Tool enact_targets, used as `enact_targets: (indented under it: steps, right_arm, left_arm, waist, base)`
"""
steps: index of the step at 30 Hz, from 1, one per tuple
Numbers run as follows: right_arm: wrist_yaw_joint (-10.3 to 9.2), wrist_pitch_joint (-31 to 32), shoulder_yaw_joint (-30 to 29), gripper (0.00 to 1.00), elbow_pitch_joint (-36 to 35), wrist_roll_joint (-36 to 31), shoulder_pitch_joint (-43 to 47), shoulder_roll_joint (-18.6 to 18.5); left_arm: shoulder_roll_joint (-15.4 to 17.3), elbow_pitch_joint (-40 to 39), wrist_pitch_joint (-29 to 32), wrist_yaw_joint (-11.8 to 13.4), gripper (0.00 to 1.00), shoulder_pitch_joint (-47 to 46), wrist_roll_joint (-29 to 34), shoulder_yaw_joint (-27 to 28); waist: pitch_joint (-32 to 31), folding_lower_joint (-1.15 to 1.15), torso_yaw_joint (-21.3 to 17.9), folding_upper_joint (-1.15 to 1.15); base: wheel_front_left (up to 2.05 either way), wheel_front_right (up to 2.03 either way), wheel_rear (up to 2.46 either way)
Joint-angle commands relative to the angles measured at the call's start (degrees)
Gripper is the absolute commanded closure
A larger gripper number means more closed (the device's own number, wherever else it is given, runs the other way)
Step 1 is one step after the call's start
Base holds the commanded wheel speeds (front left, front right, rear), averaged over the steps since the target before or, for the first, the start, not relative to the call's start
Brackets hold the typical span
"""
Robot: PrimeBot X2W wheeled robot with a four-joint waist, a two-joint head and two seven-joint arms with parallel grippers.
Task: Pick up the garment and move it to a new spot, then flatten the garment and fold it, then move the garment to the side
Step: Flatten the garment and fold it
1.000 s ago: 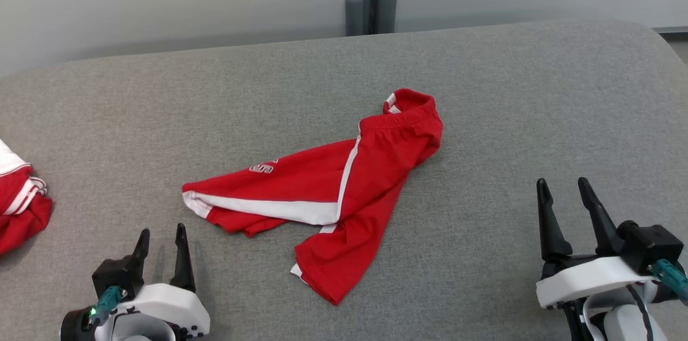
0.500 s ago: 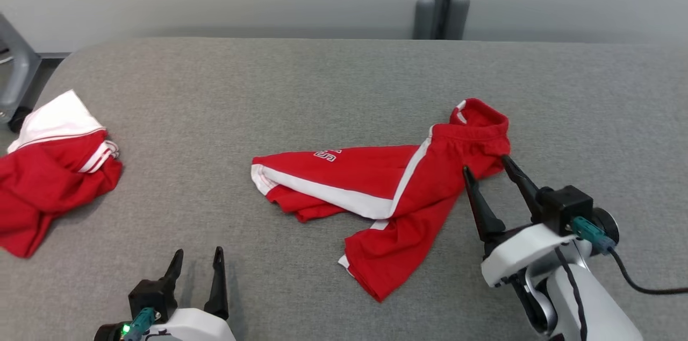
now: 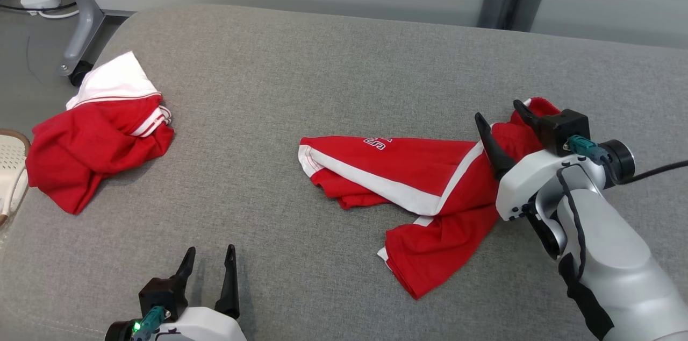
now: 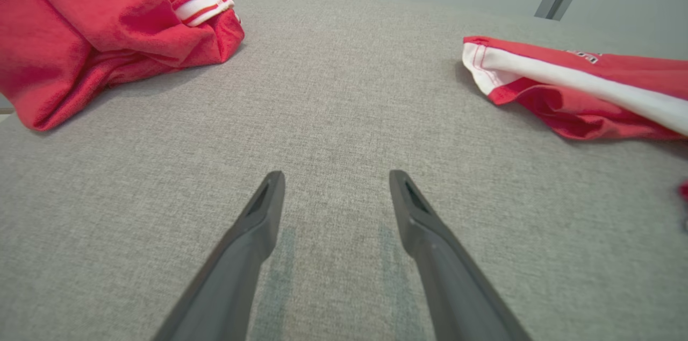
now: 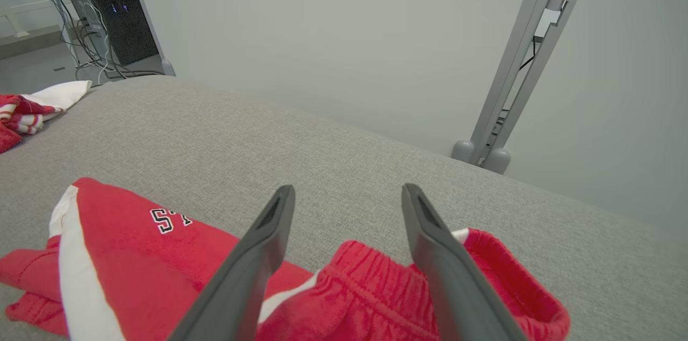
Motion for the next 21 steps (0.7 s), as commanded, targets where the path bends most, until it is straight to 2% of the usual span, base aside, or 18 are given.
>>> enact_targets:
  steps: [1,5,11,12,13,14,15,16,21]
  right_arm:
    - [-0.02,-0.07,0.21,0.00,1.17,0.40,-1.22,-0.64]
    - [-0.02,0.50,0.95,0.00,3.30,1.60,-2.08,-0.69]
    - [-0.02,3.74,5.26,0.00,5.77,5.18,-1.56,-0.91]
    - [-0.02,4.57,6.27,0.22,5.96,5.72,-1.62,-0.94]
    - [-0.02,5.14,7.08,0.53,5.93,6.62,-1.75,-0.97]
    - [-0.02,5.66,8.00,0.67,5.76,7.43,-1.86,-1.06]
    - [-0.02,6.11,8.80,0.92,5.50,8.37,-1.90,-1.14]
    - [-0.02,6.52,9.51,1.00,5.22,9.39,-1.80,-1.23]
    - [-0.02,5.49,12.36,1.00,3.31,13.54,-0.27,-2.40]
  left_arm:
    - [0.21,-0.19,-0.12,0.48,0.00,-0.36,-0.50,-0.11]
    - [0.21,-0.31,-0.12,0.58,0.00,-0.54,-0.74,-0.39]
    - [0.22,-0.07,-0.12,0.83,0.00,-1.24,-0.91,-0.33]
    - [0.21,-0.06,-0.12,0.73,0.00,-1.42,-0.78,-0.35]
    - [0.22,-0.06,-0.12,0.72,0.00,-1.63,-0.69,-0.35]
    - [0.23,-0.03,-0.12,0.76,0.00,-1.75,-0.74,-0.38]
    - [0.22,-0.08,-0.12,0.79,0.00,-1.88,-0.81,-0.52]
    - [0.22,-0.10,-0.12,0.86,0.00,-2.03,-0.88,-0.61]
    - [0.23,-0.03,-0.12,0.62,0.00,-1.62,-0.81,-0.17]
  waist:
    - [0.15,0.00,0.03,0.00]
    - [0.28,0.00,-0.21,0.00]
    - [0.50,0.00,-1.72,0.00]
    - [0.57,0.00,-1.96,0.00]
    - [0.62,0.00,-2.14,0.00]
    - [0.64,0.00,-2.29,0.00]
    - [0.68,0.00,-2.42,0.00]
    - [0.68,0.00,-2.55,0.00]
    - [-0.44,0.00,-3.43,0.00]
  base:
    - [0.00,0.00,0.00]
    - [0.00,0.00,0.00]
    - [0.00,0.00,0.00]
    - [0.00,0.00,0.00]
    - [0.00,0.00,0.00]
    - [0.00,0.00,0.00]
    - [0.00,0.00,0.00]
    - [0.00,0.00,0.00]
    - [0.00,0.00,0.00]
